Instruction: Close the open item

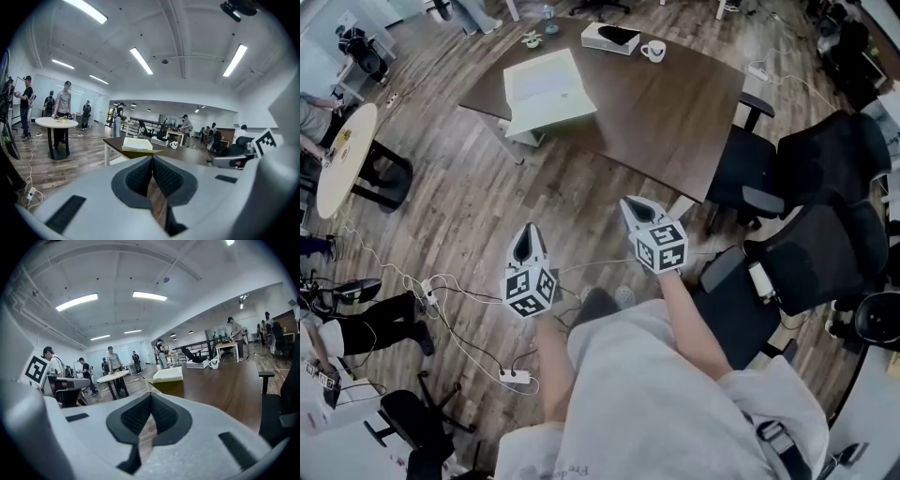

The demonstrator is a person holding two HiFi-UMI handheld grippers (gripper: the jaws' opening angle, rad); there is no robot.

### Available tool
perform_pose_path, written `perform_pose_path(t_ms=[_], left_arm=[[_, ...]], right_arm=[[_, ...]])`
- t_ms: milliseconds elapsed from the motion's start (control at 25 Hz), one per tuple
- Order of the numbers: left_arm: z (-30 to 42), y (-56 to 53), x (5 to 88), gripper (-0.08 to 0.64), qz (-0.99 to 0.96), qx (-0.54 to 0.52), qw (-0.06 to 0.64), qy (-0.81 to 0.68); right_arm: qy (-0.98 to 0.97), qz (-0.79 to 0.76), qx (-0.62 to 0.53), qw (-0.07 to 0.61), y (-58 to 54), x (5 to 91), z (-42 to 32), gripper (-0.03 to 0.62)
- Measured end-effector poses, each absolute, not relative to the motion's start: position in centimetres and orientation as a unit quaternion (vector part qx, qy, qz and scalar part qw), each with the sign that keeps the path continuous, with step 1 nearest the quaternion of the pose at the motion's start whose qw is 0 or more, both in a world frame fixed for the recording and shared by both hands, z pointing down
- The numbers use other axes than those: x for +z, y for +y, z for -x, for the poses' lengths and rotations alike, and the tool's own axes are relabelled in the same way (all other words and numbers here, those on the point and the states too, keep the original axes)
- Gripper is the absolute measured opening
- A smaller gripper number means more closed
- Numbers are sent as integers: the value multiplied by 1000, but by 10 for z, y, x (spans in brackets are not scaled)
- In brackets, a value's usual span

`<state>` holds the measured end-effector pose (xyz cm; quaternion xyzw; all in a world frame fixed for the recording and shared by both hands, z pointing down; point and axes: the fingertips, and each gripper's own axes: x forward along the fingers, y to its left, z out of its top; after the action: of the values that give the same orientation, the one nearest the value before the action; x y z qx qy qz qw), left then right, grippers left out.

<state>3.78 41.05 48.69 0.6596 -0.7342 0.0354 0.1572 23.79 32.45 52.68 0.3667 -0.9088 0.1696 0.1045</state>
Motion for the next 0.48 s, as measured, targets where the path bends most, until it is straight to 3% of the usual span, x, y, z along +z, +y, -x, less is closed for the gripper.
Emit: perform_pose_path(t_ms=[160, 480], left_arm=[[-32, 411, 490, 8, -654, 39, 156, -739], [-20, 399, 503, 86, -649, 56, 162, -741]], right_arm=[[-908, -369, 174, 99, 319, 530, -245, 12], [-912, -355, 177, 104, 305, 540, -234, 160]])
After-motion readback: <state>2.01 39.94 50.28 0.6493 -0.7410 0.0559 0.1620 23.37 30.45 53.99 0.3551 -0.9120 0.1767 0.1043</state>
